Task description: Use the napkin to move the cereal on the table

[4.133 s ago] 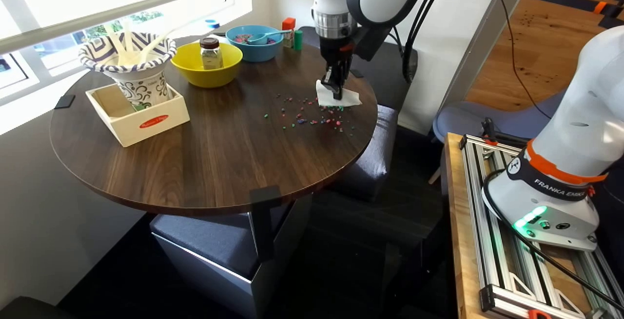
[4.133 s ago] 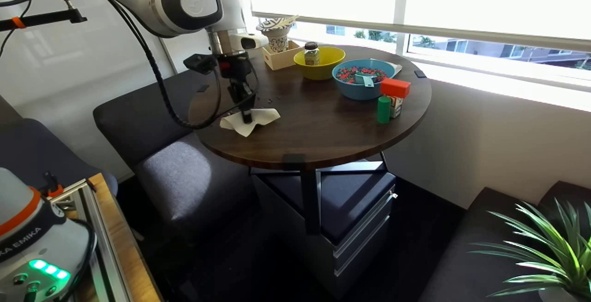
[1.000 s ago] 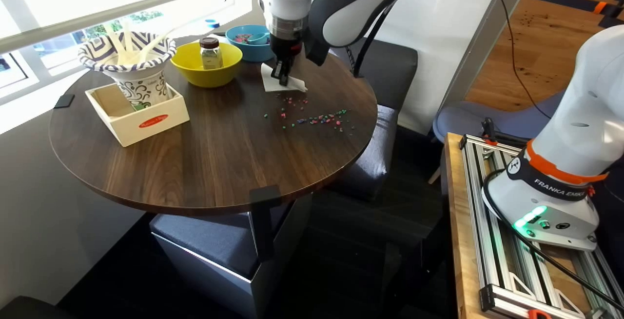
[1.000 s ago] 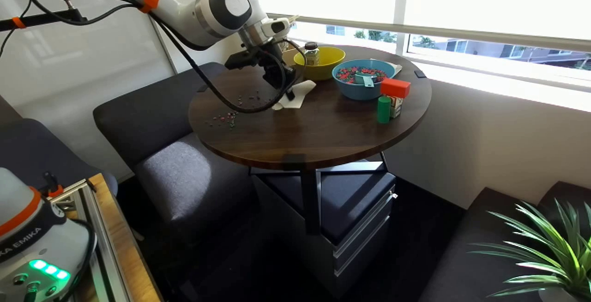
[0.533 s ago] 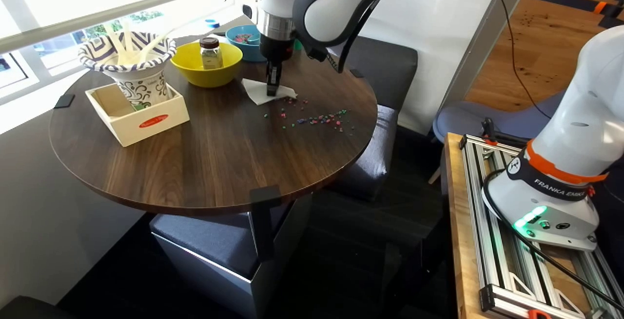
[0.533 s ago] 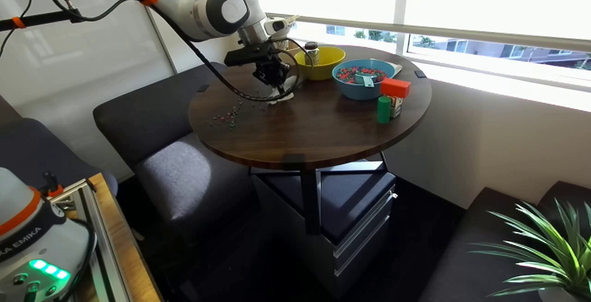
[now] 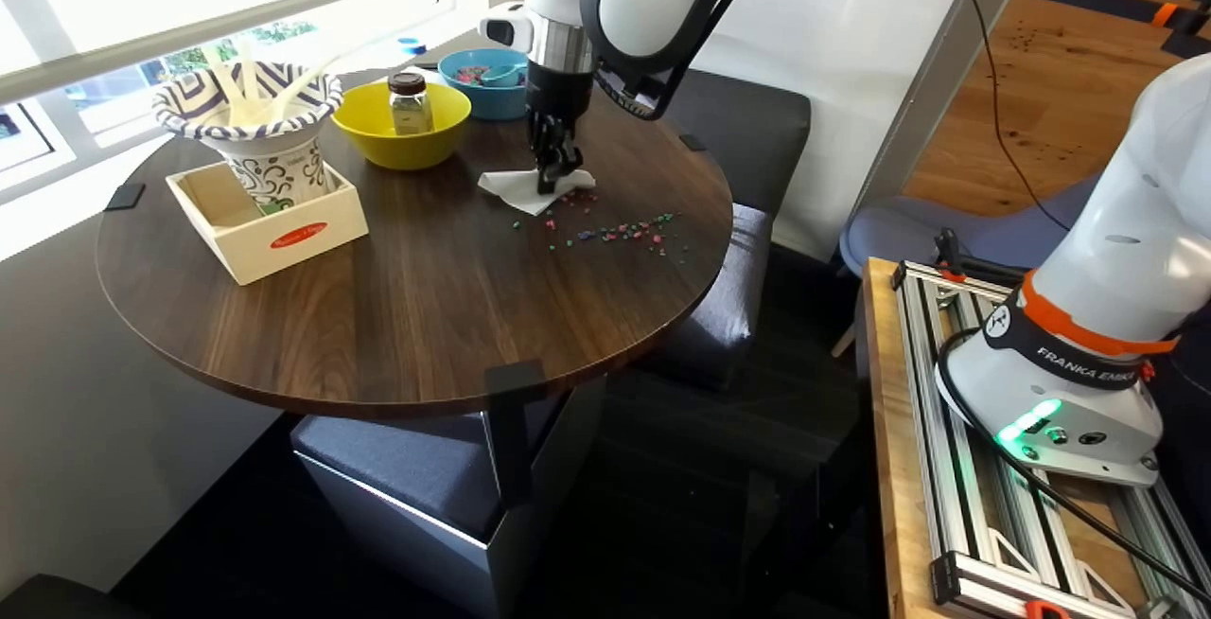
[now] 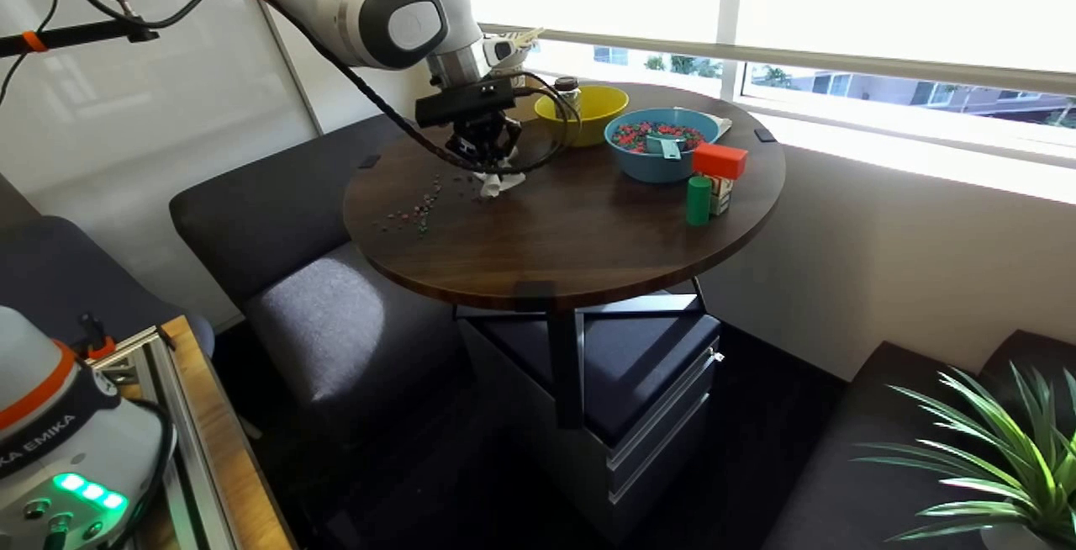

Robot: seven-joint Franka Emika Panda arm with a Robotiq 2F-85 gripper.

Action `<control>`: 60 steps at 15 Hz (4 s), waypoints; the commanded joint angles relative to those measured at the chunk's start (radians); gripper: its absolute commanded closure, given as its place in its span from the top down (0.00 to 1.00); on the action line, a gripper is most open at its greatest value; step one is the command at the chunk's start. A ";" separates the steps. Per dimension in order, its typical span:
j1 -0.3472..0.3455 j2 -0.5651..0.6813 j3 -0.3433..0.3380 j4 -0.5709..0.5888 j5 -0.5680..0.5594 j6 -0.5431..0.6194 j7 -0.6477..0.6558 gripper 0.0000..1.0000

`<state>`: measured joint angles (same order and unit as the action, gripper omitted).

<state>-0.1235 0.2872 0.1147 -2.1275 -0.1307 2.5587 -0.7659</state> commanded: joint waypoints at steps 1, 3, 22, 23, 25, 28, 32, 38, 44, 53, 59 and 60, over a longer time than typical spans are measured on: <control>-0.023 -0.054 0.021 -0.110 0.066 -0.036 -0.214 0.00; -0.015 -0.083 0.012 -0.148 0.084 -0.052 -0.306 0.00; 0.066 -0.168 -0.023 -0.267 0.100 -0.068 -0.511 0.00; 0.067 -0.178 -0.023 -0.284 0.110 -0.063 -0.523 0.00; 0.071 -0.195 -0.027 -0.313 0.114 -0.071 -0.532 0.00; 0.072 -0.228 -0.036 -0.367 0.131 -0.065 -0.556 0.00; 0.077 -0.266 -0.056 -0.424 0.153 -0.059 -0.588 0.00; 0.088 -0.331 -0.079 -0.446 0.086 0.030 -0.473 0.00; 0.087 -0.460 -0.101 -0.423 -0.092 0.046 -0.409 0.00; 0.169 -0.430 -0.094 -0.255 -0.094 0.137 -0.412 0.02; 0.176 -0.220 -0.098 -0.160 -0.032 0.452 -0.491 0.00; 0.181 -0.187 -0.091 -0.155 0.026 0.513 -0.551 0.00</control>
<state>0.0447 -0.0180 0.0225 -2.3316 -0.2057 2.9171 -1.2023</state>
